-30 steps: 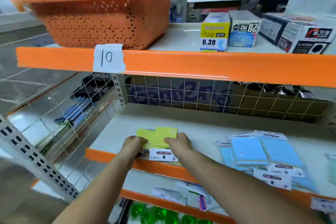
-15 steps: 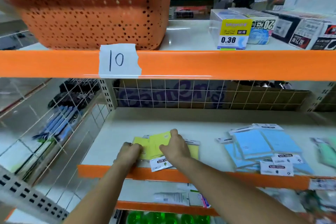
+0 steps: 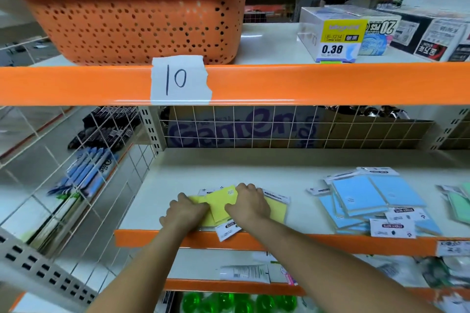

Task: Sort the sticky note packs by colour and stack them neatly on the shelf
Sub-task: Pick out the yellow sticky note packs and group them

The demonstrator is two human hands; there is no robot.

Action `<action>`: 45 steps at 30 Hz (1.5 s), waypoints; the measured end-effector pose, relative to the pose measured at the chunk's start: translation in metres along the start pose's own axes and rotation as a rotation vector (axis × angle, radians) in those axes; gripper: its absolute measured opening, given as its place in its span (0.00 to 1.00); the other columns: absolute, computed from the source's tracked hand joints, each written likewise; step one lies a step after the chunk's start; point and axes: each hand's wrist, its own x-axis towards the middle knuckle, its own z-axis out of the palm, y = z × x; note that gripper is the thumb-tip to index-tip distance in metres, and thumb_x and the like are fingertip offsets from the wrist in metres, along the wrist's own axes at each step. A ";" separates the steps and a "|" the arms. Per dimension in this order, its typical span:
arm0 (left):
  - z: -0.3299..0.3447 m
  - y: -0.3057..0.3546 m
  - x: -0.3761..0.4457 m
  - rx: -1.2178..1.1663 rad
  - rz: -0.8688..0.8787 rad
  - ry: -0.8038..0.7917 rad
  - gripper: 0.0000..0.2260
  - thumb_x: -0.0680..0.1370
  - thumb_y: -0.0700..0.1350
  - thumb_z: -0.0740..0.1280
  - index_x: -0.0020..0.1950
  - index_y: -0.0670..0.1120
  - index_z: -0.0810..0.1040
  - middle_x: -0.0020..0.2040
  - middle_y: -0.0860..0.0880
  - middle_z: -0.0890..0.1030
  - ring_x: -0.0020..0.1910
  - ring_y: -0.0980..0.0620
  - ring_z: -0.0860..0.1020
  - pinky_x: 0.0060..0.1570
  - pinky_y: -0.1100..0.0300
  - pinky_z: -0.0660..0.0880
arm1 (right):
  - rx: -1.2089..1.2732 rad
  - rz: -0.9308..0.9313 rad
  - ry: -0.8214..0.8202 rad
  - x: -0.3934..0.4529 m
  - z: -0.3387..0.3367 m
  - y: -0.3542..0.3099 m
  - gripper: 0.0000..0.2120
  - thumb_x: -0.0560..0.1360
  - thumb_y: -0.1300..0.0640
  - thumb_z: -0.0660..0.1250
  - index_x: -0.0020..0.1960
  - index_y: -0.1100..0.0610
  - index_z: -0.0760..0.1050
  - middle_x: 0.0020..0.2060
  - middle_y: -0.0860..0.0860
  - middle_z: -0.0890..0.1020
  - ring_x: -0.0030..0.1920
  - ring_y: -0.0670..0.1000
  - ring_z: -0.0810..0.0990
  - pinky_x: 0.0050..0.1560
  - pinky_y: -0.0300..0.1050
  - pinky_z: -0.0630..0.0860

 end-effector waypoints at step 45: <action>0.168 0.276 -0.248 -0.281 0.706 -0.033 0.07 0.77 0.43 0.61 0.46 0.43 0.78 0.40 0.46 0.79 0.42 0.46 0.75 0.39 0.58 0.67 | 0.403 0.044 0.346 -0.089 -0.208 0.287 0.09 0.75 0.54 0.65 0.55 0.51 0.78 0.40 0.50 0.79 0.51 0.57 0.79 0.49 0.47 0.75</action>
